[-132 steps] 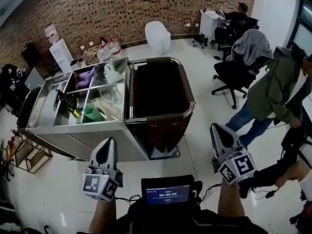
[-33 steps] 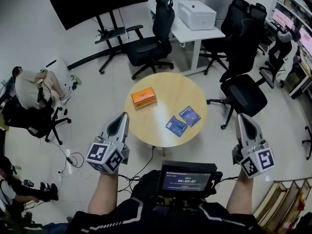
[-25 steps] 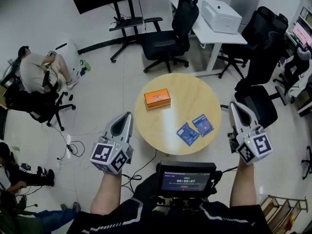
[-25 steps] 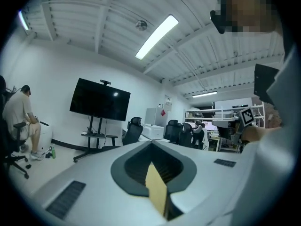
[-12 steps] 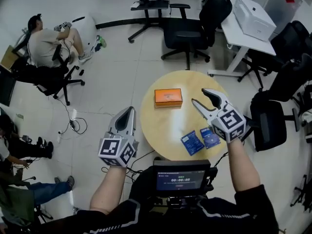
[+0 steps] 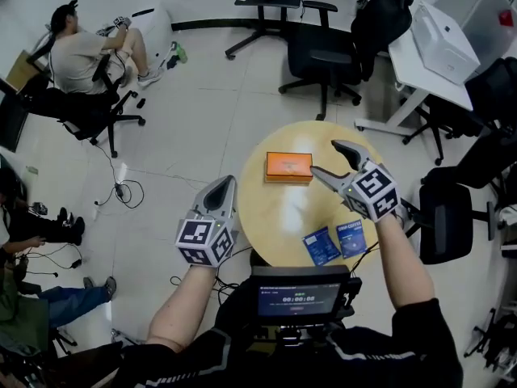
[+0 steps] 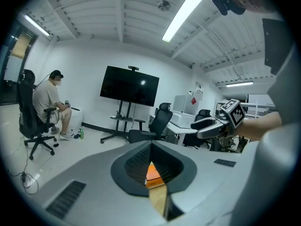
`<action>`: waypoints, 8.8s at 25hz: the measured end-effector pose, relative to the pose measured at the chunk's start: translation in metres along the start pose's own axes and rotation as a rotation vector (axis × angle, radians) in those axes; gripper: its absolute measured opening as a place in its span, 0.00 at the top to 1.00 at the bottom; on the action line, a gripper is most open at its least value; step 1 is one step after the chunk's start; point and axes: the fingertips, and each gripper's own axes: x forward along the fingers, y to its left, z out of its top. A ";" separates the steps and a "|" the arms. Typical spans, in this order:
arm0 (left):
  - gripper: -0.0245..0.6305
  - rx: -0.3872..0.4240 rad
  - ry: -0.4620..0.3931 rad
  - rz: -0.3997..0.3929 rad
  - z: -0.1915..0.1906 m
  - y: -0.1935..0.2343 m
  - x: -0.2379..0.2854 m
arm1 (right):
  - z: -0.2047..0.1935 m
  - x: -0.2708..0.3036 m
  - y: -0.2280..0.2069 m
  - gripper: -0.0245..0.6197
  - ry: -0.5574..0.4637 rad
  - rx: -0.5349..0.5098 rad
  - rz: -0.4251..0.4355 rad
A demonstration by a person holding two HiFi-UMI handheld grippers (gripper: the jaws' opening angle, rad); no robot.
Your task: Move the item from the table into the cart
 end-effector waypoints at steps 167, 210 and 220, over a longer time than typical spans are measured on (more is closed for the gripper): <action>0.95 0.290 0.062 -1.919 -0.168 -0.736 -0.528 | -0.175 -0.809 0.647 0.33 -0.185 0.551 -1.902; 0.95 0.234 0.458 -3.250 -0.487 -0.785 -1.506 | -0.158 -0.942 1.581 0.33 0.074 0.710 -3.109; 0.95 -0.034 0.469 -3.541 -0.495 -0.791 -1.649 | -0.159 -0.983 1.696 0.33 0.293 0.845 -3.237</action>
